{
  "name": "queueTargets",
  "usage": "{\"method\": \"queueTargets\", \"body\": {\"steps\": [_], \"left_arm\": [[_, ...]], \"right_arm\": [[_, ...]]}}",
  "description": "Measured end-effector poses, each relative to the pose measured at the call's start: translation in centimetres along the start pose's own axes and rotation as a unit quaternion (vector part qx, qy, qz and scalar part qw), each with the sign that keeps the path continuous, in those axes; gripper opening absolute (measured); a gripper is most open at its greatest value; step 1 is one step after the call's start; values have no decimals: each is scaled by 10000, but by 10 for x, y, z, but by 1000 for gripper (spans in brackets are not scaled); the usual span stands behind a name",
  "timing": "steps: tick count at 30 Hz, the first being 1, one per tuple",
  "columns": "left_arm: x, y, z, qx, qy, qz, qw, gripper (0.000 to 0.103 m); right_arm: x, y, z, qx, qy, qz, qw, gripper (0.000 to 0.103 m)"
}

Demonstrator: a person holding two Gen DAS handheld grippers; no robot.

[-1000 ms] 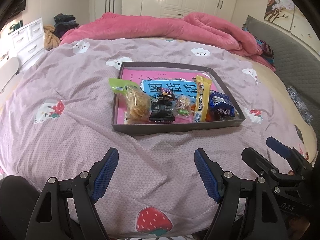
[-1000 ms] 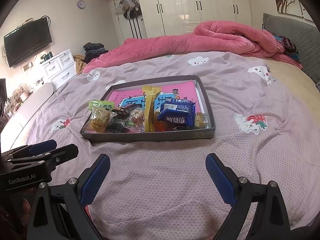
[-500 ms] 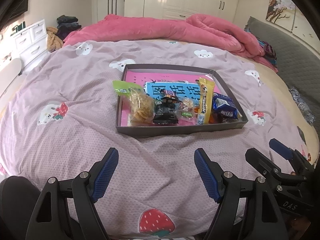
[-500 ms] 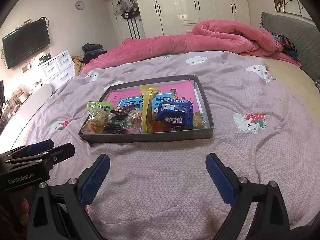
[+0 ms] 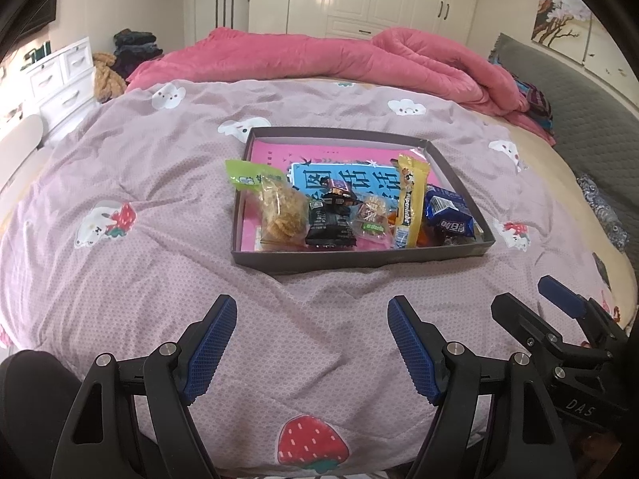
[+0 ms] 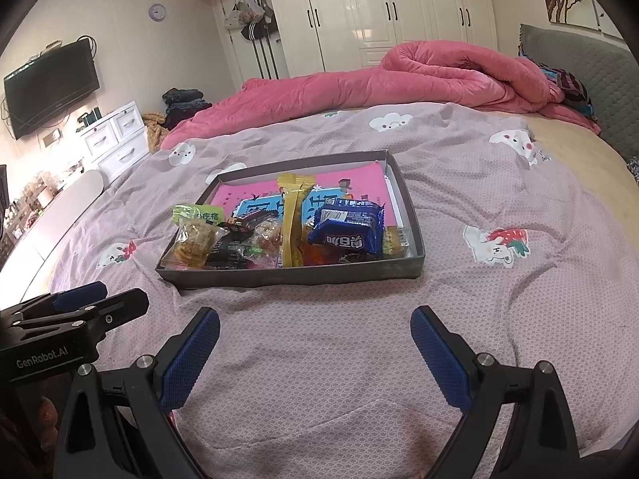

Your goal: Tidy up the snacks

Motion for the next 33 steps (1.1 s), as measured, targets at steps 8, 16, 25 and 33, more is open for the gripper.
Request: {"method": "queueTargets", "body": {"steps": [8, 16, 25, 33], "left_arm": [[0, -1, -1, 76, -14, -10, 10000, 79], [-1, -1, -1, 103, -13, -26, 9999, 79], [-2, -3, -1, 173, -52, -28, 9998, 79], [15, -12, -24, 347, 50, 121, 9993, 79]], "right_arm": [[0, 0, -1, 0, 27, -12, 10000, 97], [-1, -2, 0, -18, -63, -17, 10000, 97], [-1, -6, 5, -58, -84, -13, 9999, 97], [9, -20, 52, -451, -728, -37, 9963, 101]]}}
Point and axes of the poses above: each gripper's, at about its wrist camera, not at the fingertips, and y roughly against the way its jaws point, z to its right, x to its top, the point moved 9 cm from there along -y, roughly the way its jaws point, and after that the axes turned 2 degrees about y, right-handed, at the moved point
